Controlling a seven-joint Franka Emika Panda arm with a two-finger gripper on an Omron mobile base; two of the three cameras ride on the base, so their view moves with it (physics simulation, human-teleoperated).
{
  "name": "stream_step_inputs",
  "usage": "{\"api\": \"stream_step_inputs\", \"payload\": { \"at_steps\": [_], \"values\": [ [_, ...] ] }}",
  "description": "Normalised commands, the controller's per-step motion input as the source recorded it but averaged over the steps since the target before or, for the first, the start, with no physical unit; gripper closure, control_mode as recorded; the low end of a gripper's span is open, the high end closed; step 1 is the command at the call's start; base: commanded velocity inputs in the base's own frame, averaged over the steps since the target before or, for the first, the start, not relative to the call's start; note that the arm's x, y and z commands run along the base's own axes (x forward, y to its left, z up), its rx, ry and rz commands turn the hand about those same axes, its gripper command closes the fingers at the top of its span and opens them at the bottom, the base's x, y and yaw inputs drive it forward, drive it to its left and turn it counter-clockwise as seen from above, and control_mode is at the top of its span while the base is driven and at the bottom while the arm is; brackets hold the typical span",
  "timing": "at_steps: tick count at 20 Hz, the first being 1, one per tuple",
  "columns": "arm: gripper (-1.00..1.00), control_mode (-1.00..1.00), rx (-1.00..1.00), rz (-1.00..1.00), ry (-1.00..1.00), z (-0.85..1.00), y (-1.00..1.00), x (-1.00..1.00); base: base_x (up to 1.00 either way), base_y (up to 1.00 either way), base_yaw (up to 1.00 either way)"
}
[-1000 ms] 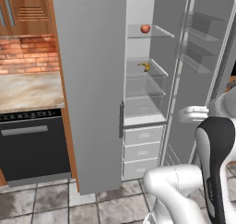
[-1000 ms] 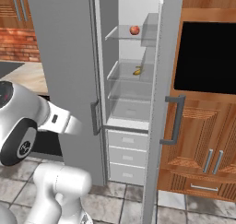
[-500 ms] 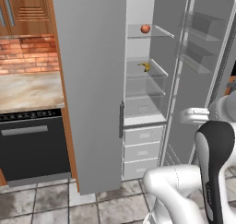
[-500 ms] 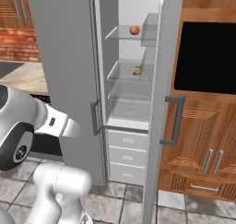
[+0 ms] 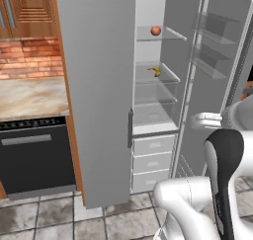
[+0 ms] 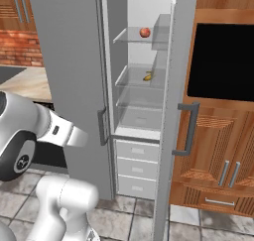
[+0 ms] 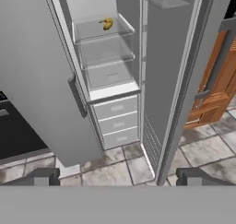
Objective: Retrieve the peach and banana from the fridge and place them into the bowl on the dining table.
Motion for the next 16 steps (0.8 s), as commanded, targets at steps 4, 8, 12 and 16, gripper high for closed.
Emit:
{"api": "stream_step_inputs", "payload": {
  "at_steps": [4,8,12,16],
  "values": [
    [-1.0,-1.0,0.0,-0.07,-0.08,0.0,-0.05,0.01,0.0,0.0,0.0],
    [-1.0,-1.0,0.0,-0.02,-0.05,0.0,-0.07,0.0,0.0,0.0,0.0],
    [-1.0,-1.0,0.0,0.0,-0.04,0.0,-0.11,0.0,0.0,0.0,0.0],
    [-1.0,-1.0,0.0,0.02,-0.07,0.0,-0.02,-0.11,0.0,0.0,0.0]
  ]
}}
